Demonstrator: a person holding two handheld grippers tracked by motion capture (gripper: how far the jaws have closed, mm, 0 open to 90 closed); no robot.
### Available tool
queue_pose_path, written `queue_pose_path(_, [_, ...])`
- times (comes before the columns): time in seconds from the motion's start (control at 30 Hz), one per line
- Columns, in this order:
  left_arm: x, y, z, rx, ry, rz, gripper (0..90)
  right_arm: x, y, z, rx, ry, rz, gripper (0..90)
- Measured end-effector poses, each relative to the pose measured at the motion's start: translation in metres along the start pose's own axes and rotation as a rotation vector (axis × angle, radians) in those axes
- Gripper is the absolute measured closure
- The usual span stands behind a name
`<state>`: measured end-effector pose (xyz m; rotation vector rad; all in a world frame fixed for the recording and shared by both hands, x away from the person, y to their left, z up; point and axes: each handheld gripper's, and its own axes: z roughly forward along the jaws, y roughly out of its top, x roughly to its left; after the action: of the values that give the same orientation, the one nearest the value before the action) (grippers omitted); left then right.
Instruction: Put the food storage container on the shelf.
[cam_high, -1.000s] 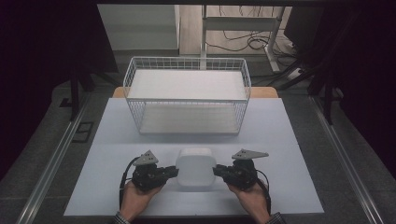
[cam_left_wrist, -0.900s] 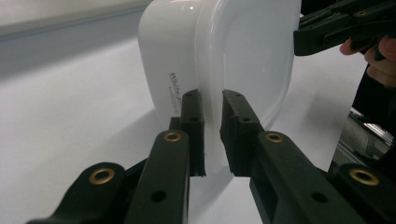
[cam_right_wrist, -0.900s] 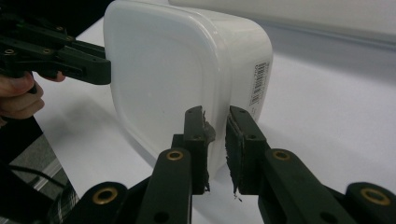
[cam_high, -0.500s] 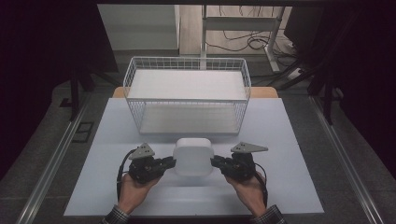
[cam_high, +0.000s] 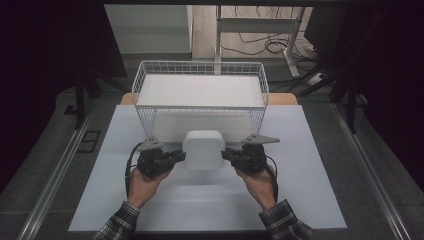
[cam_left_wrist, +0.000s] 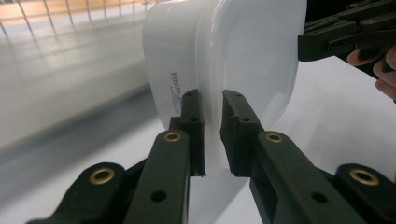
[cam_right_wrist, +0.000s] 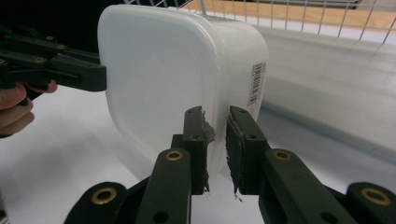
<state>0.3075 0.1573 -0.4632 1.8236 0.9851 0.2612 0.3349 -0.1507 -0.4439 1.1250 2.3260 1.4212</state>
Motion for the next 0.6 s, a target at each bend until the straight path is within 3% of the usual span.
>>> queue_pose_path(0.37, [0.021,0.015,0.019,-0.002,0.016,-0.021,79.7,-0.018,0.017,0.025,0.002,-0.044,0.005,76.5])
queue_pose_path(0.6, [0.035,0.016,0.039,0.014,0.022,-0.035,79.6,-0.032,0.017,0.042,0.012,-0.074,0.027,76.2])
